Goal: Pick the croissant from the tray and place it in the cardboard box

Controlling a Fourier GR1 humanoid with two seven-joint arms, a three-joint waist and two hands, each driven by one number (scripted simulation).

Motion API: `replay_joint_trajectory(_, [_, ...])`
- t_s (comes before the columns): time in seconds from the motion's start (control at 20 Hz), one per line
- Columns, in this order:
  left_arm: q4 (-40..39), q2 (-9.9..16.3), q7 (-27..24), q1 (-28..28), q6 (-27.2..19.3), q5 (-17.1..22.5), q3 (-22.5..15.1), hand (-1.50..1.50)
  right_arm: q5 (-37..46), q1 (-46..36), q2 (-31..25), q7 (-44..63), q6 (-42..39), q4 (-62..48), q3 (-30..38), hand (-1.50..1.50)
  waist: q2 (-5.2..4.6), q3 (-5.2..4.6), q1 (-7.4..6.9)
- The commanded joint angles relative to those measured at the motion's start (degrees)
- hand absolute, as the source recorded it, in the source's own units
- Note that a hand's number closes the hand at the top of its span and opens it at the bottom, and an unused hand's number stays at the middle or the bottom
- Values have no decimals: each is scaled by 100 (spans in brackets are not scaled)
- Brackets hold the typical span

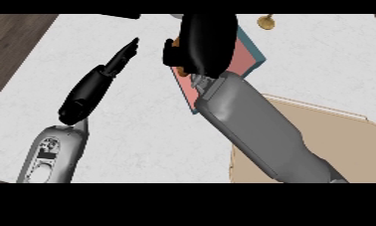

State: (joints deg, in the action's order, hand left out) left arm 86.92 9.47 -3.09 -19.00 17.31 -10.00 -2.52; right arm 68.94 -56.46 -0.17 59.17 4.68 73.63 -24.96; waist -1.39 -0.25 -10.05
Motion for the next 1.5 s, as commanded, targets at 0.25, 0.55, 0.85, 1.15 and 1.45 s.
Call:
replay_joint_trajectory(0.25, [-212,197,-92,-42,-58,29,332,0,-581,-1598,16,955,377,-2008,191,150,27,4,389])
replay_joint_trajectory(0.55, [-72,105,-167,235,-176,-15,306,0,-1939,-1464,16,487,-150,-2895,669,150,53,14,508])
replay_joint_trajectory(0.85, [24,146,-113,350,-265,-104,359,0,-2728,-1498,17,-358,-393,-3698,690,150,82,20,716])
replay_joint_trajectory(1.15, [-236,191,-66,143,-227,28,565,0,-3385,-1733,17,-939,-906,-4323,1086,-150,71,21,801])
replay_joint_trajectory(1.45, [177,298,226,222,-50,115,552,0,-3769,-1326,17,-1810,91,-3744,561,-150,107,26,744])
